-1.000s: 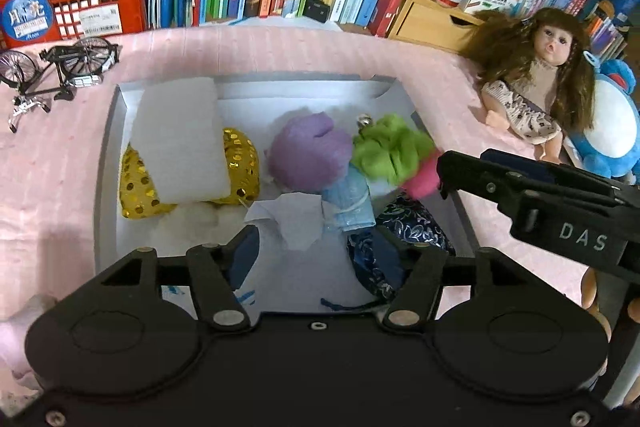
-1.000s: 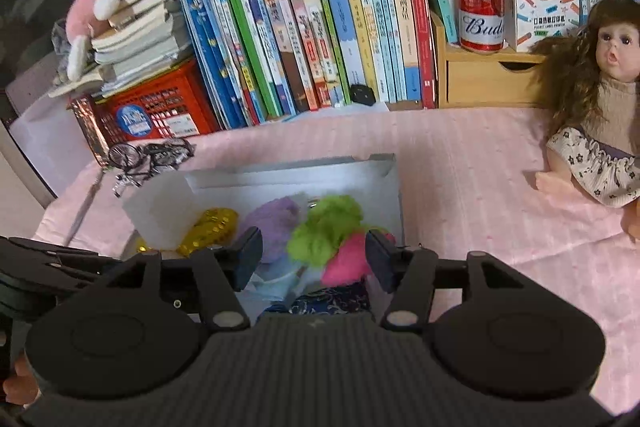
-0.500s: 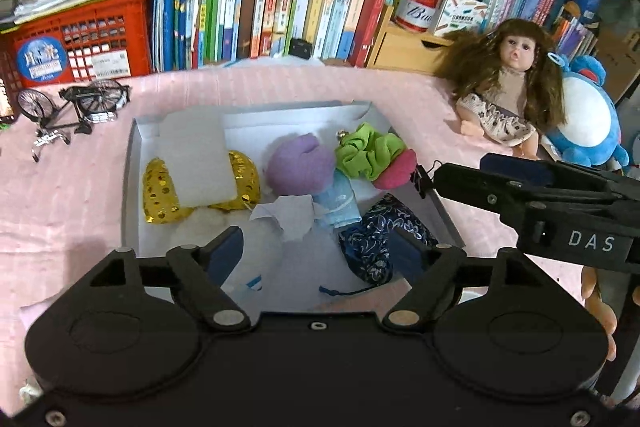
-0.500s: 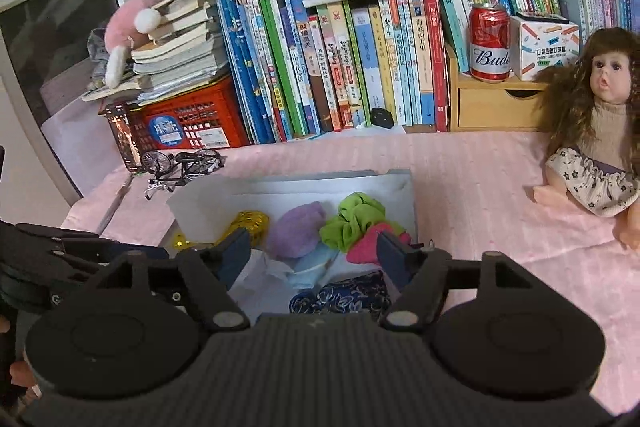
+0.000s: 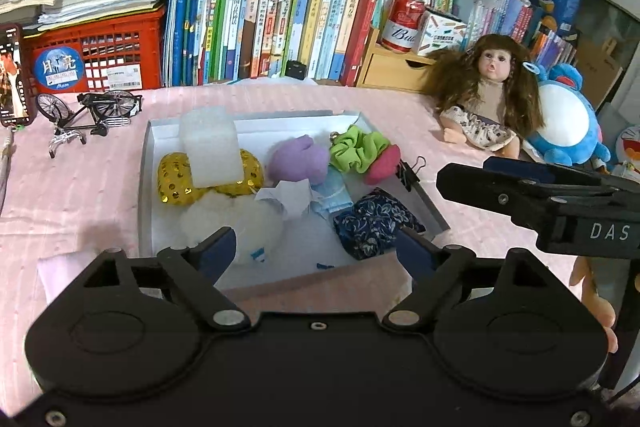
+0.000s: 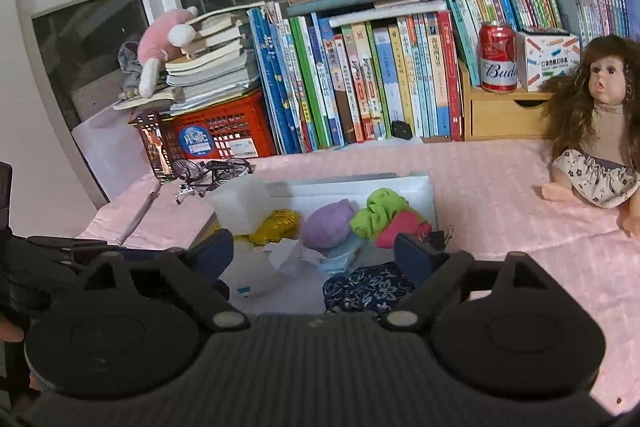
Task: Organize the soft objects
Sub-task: 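Move the left tool to the green striped cloth while the right tool moves to the pink sock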
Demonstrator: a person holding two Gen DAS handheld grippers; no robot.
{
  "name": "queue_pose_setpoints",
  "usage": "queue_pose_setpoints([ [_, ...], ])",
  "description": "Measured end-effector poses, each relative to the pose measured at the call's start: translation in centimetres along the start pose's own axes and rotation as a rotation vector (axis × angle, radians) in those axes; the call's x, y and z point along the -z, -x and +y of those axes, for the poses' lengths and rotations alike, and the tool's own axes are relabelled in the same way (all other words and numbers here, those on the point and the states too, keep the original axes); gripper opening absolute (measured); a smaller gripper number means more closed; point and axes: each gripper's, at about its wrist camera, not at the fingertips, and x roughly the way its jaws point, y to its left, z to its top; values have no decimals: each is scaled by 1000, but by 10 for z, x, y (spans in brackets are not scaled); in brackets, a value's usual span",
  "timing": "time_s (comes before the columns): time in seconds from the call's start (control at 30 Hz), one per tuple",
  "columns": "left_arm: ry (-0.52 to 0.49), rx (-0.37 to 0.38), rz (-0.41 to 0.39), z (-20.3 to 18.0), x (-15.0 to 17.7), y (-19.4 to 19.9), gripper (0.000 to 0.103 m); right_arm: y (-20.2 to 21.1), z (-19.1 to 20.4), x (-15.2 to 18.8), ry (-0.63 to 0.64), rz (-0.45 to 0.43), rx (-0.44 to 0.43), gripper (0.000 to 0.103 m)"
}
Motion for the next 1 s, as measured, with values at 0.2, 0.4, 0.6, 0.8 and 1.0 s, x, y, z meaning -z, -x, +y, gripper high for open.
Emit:
queue_pose_setpoints([
  [0.2, -32, 1, -38, -2, 16, 17, 89, 14, 11, 11, 28, -40, -3, 98],
  [0.4, -25, 15, -63, 3, 26, 31, 89, 21, 22, 14, 59, -46, -18, 100],
  [0.6, -65, -12, -120, 3, 33, 46, 89, 25, 32, 16, 78, -48, -34, 101],
  [0.8, -44, -29, -151, 15, 36, 61, 89, 24, 47, 13, 115, -48, -58, 101],
  [1.0, 3, -66, -166, 42, 39, 78, 89, 18, 67, 7, 166, -30, -92, 101],
])
